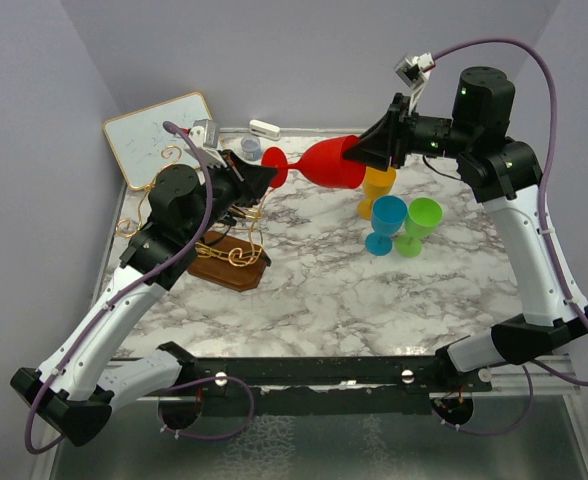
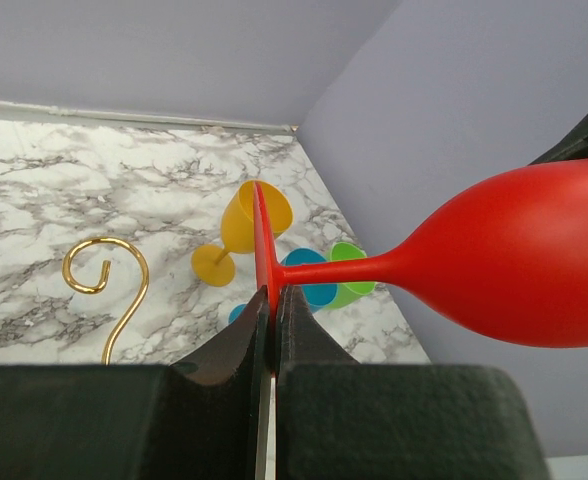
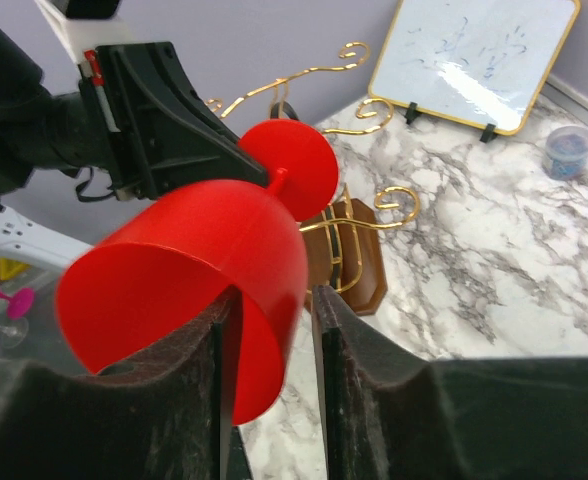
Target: Take the wine glass off the wine glass rack
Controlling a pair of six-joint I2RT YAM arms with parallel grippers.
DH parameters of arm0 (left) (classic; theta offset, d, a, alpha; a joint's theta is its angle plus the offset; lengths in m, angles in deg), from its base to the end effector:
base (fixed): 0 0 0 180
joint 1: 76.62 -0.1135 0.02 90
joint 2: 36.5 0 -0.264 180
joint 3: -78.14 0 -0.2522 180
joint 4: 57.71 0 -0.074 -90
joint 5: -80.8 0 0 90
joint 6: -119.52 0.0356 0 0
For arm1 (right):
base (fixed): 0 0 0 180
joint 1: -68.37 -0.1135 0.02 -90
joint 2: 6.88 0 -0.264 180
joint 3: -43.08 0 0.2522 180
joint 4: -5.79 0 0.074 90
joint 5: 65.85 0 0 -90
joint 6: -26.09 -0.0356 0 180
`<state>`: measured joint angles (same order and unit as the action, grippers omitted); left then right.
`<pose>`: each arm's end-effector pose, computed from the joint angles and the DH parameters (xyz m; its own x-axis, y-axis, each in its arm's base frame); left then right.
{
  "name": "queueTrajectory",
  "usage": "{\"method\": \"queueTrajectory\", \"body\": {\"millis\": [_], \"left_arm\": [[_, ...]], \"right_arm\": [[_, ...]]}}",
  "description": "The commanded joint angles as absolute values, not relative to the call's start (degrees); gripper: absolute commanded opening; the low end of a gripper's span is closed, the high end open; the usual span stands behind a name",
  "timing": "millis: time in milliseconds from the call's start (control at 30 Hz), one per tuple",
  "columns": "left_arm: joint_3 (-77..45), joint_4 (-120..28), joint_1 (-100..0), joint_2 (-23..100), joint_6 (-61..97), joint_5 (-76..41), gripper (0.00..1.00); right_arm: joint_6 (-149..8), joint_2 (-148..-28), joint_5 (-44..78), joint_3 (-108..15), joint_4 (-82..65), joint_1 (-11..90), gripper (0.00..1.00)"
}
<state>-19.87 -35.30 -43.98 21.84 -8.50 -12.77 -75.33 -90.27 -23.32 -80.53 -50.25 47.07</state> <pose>0.1857 -0.1216 0.4418 -0.3495 -0.5062 -0.7884 0.4766 0.6285 -0.6147 0.2481 0.1249 0.5119 -0.4284 -0.0234 -0.9033 -0.8379 0.3845 0.3874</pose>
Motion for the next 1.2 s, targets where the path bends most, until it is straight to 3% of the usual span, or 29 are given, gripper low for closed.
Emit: {"method": "queueTrajectory", "body": {"millis": [0, 133, 267, 400, 667, 900, 1167], "left_arm": [[-17.71, -37.66, -44.1, 21.87, -8.8, -14.65, 0.0], [-17.66, -37.08, -44.1, 21.86, -8.77, -14.16, 0.02], [-17.02, -33.82, -44.1, 21.33, -8.71, -9.07, 0.44], [-15.59, -27.42, -44.1, 20.13, -8.39, 0.82, 0.59], [-18.07, -23.4, -44.1, 13.2, -7.98, 12.28, 0.62], [-21.07, -26.02, -44.1, 9.0, -7.68, 11.13, 0.62], [-18.77, -23.2, -44.08, 9.58, -4.7, 7.72, 0.62]], "right_arm": [[-74.72, -89.74, -20.56, -79.18, -50.38, 47.12, 0.01], [-75.28, -89.59, -19.84, -78.69, -50.05, 47.08, 0.01], [-75.78, -89.41, -17.99, -78.99, -49.63, 47.11, 0.01], [-76.06, -89.47, -15.4, -79.8, -49.63, 47.1, 0.01], [-76.14, -91.2, -7.06, -81.89, -49.19, 47.1, 0.01], [-78.23, -104.1, 7.15, -95.03, -53.32, 49.33, 0.01], [-82.6, -118.5, 14.67, -106.58, -57.51, 60.73, 0.01]]}}
